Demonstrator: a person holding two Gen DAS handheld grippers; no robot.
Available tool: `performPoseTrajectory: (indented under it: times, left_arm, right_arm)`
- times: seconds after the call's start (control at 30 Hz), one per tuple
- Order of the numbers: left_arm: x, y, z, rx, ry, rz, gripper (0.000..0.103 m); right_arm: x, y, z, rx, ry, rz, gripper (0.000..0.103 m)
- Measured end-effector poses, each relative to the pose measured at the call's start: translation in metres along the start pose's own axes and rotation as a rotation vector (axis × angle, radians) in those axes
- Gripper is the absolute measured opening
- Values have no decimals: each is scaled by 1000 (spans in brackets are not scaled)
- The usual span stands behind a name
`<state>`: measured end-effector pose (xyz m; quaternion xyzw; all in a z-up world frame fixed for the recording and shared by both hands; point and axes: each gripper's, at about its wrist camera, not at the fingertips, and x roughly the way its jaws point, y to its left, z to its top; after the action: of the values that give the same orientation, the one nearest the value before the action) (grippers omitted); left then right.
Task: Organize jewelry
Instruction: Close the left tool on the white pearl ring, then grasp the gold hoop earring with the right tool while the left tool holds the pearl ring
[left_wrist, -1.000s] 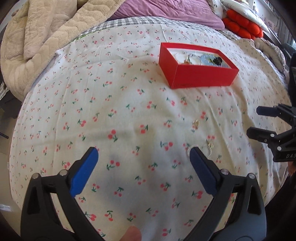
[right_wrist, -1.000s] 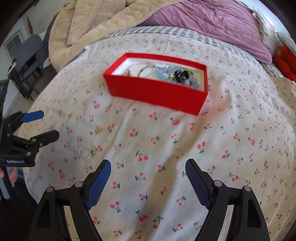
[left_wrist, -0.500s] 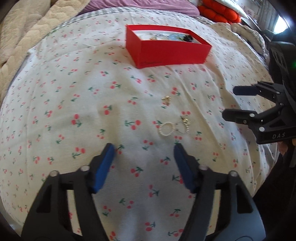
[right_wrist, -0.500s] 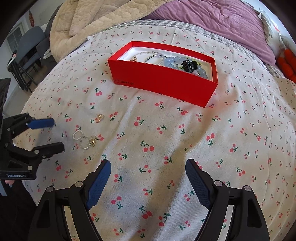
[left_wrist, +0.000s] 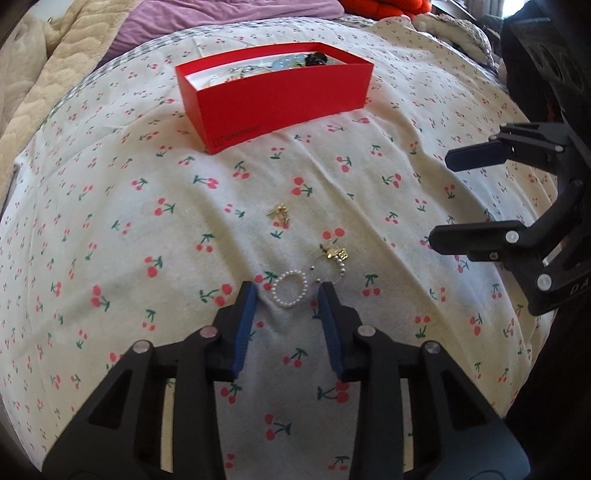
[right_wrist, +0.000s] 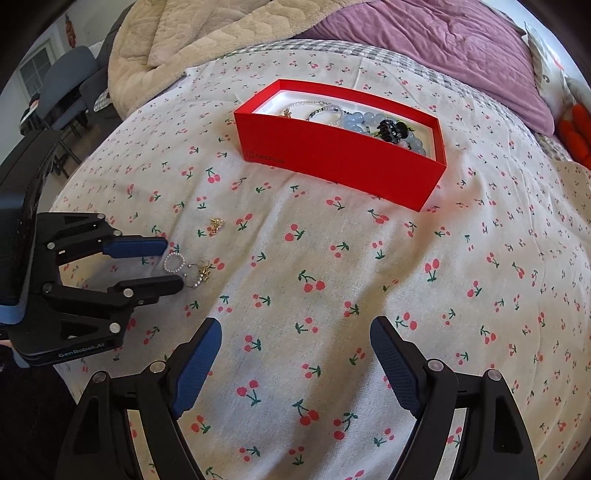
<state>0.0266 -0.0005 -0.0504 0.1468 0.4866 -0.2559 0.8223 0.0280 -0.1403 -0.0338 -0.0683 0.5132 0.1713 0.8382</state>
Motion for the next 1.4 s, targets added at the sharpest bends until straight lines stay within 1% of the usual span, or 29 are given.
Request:
performPoseTrajectory:
  times: [0.03, 0.07, 0.1, 0.13, 0.17, 0.2, 0.23, 0.4, 0.53, 0.6, 0.67, 0.73, 0.9, 0.93, 0.97, 1.0, 1.07, 1.2, 1.3, 1.4]
  left_arm:
    - [0, 0, 0, 1, 1, -5, 26]
    - [1, -1, 1, -1, 2, -7, 23]
    - [1, -1, 2, -3, 4, -10, 15]
    - [1, -1, 2, -5, 8, -11, 11]
    - [2, -2, 3, -3, 13, -4, 9]
    - [2, -3, 3, -4, 18, 3, 4]
    - [1, -3, 3, -7, 25, 5, 3]
    - [-6, 5, -2, -47, 45, 6, 3]
    - [-13, 14, -10, -89, 47, 11, 3]
    - [-16, 18, -13, -103, 46, 14, 3]
    - [-19, 21, -16, -117, 44, 11, 3]
    - [-21, 25, -18, -133, 44, 12, 3]
    - [-22, 33, -23, -171, 54, 17, 3]
    - [-22, 34, -23, -174, 53, 17, 3]
    - [-23, 35, -24, -178, 51, 17, 3]
    - [-22, 36, -23, -180, 51, 18, 3]
    - [-22, 38, -23, -189, 54, 19, 3]
    - [-21, 41, -23, -204, 58, 13, 3]
    - [-21, 42, -23, -204, 59, 13, 3]
    - [-21, 42, -23, -207, 59, 12, 3]
  right_arm:
    - [0, 1, 0, -2, 0, -2, 84]
    - [1, 1, 0, -3, 2, -3, 84]
    - [2, 1, 0, -2, 4, -3, 84]
    - [2, 1, 0, -1, 6, 1, 84]
    - [3, 2, 0, -1, 7, 3, 84]
    - [3, 3, 0, -2, 7, 5, 84]
    - [3, 4, 1, -3, 5, 7, 84]
    - [1, 18, 3, -35, -7, 33, 84]
    - [3, 34, 3, -67, -8, 102, 83]
    - [5, 42, 3, -84, -7, 120, 75]
    - [8, 49, 2, -106, 2, 123, 55]
    - [12, 54, 4, -119, 14, 147, 47]
    - [20, 64, 8, -123, 30, 186, 46]
    - [21, 64, 9, -120, 31, 190, 44]
    - [23, 65, 11, -116, 33, 204, 40]
    - [25, 65, 13, -110, 36, 223, 38]
    - [30, 64, 17, -85, 50, 256, 38]
    - [39, 63, 22, -68, 55, 238, 38]
    - [42, 63, 27, -75, 42, 234, 38]
    - [44, 64, 31, -78, 26, 247, 38]
